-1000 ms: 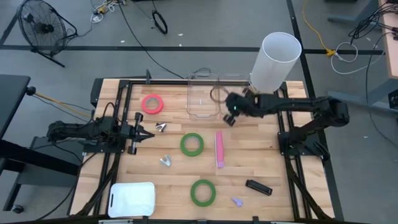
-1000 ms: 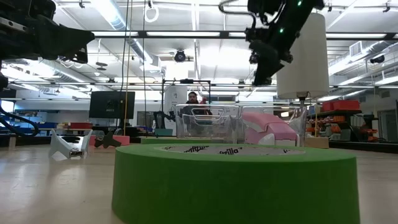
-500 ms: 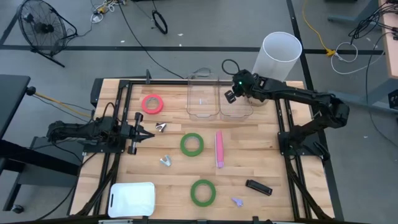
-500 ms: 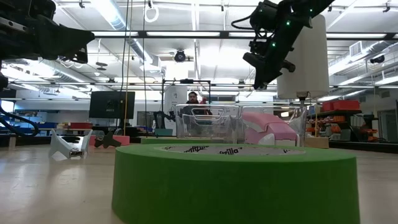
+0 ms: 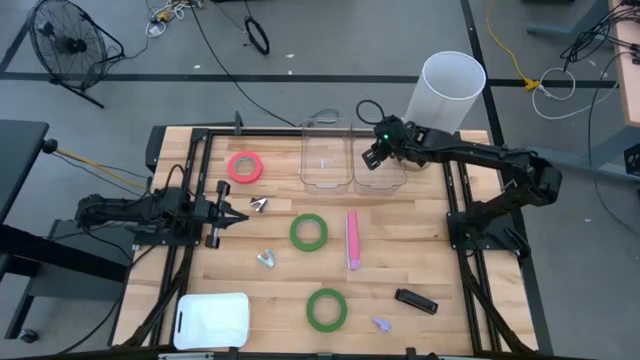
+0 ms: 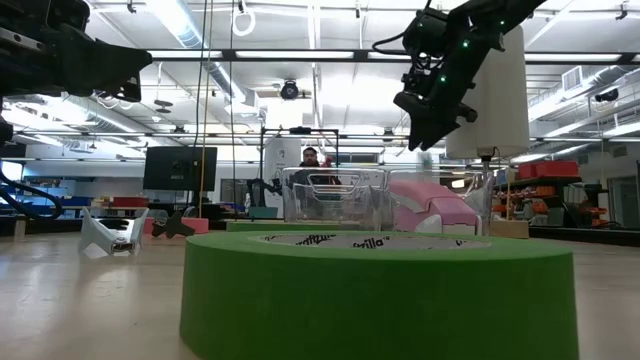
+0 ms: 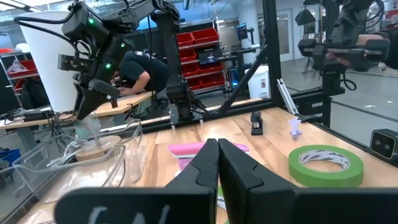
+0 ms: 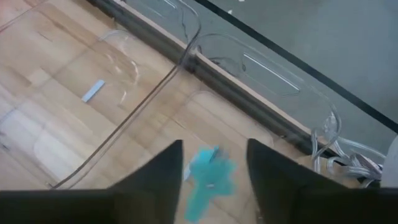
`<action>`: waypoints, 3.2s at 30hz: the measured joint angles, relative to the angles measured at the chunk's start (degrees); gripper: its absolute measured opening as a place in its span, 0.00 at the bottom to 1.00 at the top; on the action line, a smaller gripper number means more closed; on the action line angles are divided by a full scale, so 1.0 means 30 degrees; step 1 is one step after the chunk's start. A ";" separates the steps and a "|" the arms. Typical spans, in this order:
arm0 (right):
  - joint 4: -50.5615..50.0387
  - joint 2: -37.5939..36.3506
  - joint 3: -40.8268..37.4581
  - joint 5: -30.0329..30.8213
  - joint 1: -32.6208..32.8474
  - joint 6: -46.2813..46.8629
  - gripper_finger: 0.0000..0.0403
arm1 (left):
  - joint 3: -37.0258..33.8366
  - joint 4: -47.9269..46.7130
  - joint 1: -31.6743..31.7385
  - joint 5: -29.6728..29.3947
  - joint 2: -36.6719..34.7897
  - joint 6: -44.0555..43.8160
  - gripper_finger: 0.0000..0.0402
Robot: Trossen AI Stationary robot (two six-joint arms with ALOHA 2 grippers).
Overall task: Pick and place Stapler, Stapler remover, tape
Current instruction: Put the right blue staple remover into the right transparent bin, then put the black stapler into the left transparent bin
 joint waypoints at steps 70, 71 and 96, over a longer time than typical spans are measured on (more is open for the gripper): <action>-0.8286 0.1200 -0.0029 -0.3266 2.6586 2.3338 0.49 | 0.0001 -0.0073 0.0000 -0.0005 0.0000 -0.0335 0.04; -0.8083 0.1484 -0.0044 -0.3308 2.6681 2.3198 0.49 | 0.0001 -0.0073 0.0000 0.0001 0.0000 -0.0337 0.04; -0.5873 0.4641 -0.0015 -0.4876 2.7222 2.1879 0.49 | 0.0003 -0.0058 0.0000 0.0001 0.0000 -0.0335 0.04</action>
